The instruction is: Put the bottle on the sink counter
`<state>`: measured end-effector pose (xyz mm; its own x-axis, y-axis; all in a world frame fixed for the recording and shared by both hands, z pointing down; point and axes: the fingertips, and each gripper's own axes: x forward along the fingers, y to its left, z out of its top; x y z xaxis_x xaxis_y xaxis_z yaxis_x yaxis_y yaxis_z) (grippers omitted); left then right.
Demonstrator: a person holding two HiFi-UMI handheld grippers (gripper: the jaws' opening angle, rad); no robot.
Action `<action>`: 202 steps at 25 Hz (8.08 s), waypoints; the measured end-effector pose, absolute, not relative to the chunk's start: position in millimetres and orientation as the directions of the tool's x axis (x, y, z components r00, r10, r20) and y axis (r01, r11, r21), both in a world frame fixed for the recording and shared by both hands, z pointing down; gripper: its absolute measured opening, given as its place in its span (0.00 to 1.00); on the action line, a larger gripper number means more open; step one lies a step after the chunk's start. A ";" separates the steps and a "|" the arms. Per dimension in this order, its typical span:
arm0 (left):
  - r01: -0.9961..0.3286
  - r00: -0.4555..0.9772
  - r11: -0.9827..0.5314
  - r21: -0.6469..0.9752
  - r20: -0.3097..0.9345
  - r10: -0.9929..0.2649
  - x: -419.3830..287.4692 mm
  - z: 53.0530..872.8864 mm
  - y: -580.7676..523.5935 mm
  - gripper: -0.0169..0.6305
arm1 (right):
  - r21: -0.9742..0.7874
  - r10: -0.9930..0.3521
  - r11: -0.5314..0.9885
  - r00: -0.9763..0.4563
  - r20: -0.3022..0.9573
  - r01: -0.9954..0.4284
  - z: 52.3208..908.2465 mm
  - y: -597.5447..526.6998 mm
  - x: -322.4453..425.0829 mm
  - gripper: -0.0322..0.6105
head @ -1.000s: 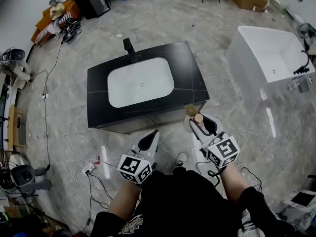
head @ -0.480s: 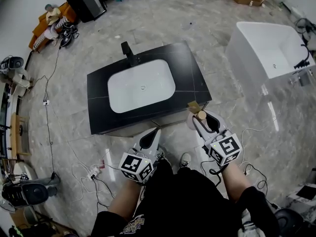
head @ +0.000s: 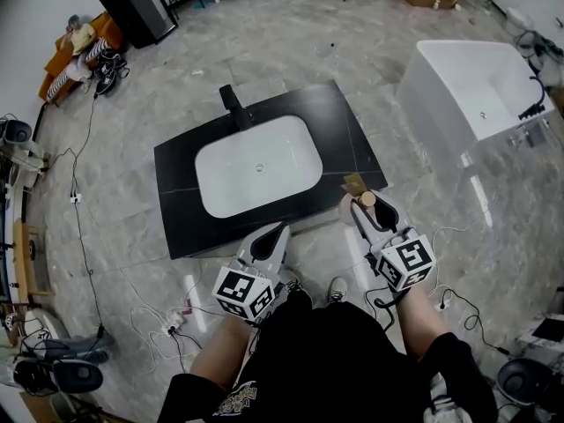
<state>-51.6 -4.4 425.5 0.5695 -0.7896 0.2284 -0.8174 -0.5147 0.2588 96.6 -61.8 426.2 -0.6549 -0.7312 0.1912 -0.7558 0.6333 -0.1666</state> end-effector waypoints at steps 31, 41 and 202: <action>-0.767 0.633 -0.580 0.275 0.176 -0.754 -146.1 425.7 -41.5 0.03 | -0.123 -0.800 0.550 -0.563 0.206 -0.826 418.2 -114.3 14.1 0.31; -0.808 0.577 -0.522 0.275 0.183 -0.796 -123.0 425.1 -75.0 0.03 | -0.125 -0.753 0.613 -0.625 0.207 -0.780 419.8 -161.2 27.1 0.31; -0.886 0.423 -0.357 0.297 0.203 -0.883 -117.7 425.1 27.9 0.03 | -0.204 -0.665 0.681 -0.710 0.230 -0.703 422.4 -33.0 37.8 0.09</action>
<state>-117.7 27.9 425.1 0.4233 -0.8830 0.2028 -0.8859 -0.3566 0.2965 37.8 -33.0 422.4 -0.7104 -0.6652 0.2298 -0.7035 0.6808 -0.2041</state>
